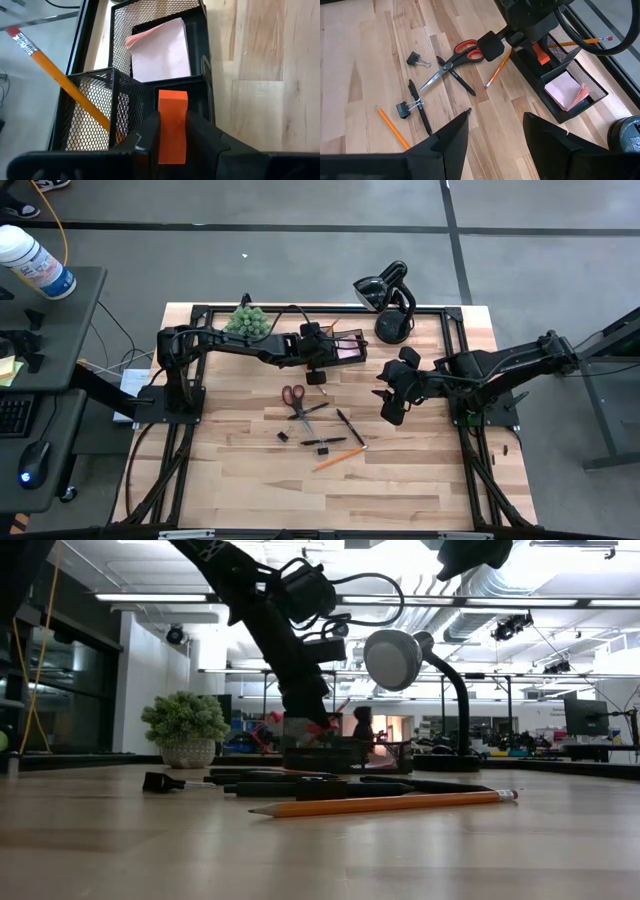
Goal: Pick and place office supplies into organizer
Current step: Put the orange eraser into the black desk organizer, then put the black scissors into the black desk organizer
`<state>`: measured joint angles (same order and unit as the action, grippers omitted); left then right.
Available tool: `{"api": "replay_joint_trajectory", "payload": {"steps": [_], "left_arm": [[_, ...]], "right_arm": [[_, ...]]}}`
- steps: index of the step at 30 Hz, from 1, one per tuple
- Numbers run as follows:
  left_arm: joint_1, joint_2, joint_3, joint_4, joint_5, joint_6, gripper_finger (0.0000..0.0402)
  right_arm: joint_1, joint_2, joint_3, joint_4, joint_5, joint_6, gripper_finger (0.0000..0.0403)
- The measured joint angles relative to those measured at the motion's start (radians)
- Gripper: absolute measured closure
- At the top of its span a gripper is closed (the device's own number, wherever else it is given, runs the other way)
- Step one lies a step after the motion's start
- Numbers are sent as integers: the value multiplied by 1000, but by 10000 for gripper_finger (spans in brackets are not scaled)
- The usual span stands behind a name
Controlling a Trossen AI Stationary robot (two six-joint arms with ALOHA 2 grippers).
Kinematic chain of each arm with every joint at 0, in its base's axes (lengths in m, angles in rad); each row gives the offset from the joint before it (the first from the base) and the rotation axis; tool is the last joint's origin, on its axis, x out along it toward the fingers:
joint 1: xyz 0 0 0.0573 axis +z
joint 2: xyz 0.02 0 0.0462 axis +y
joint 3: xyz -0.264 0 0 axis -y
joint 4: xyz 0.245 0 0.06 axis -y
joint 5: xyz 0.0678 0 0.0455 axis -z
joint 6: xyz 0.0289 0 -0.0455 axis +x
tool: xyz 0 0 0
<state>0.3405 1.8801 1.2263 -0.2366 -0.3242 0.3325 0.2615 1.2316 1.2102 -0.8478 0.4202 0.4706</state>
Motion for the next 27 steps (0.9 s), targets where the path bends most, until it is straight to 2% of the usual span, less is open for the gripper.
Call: {"api": "replay_joint_trajectory", "payload": {"steps": [9, 14, 22, 27], "left_arm": [[0, 5, 0, -3, -25, -31, 243], [0, 5, 0, 1, 1, -32, 214], [-9, 3, 0, -40, 176, -116, 215], [-51, 2, 0, -121, 206, -139, 233]], "right_arm": [[0, 0, 0, 0, 0, 0, 219], [0, 0, 0, 0, 0, 0, 219], [0, 0, 0, 0, -4, 0, 219], [0, 0, 0, 0, -8, 0, 219]]}}
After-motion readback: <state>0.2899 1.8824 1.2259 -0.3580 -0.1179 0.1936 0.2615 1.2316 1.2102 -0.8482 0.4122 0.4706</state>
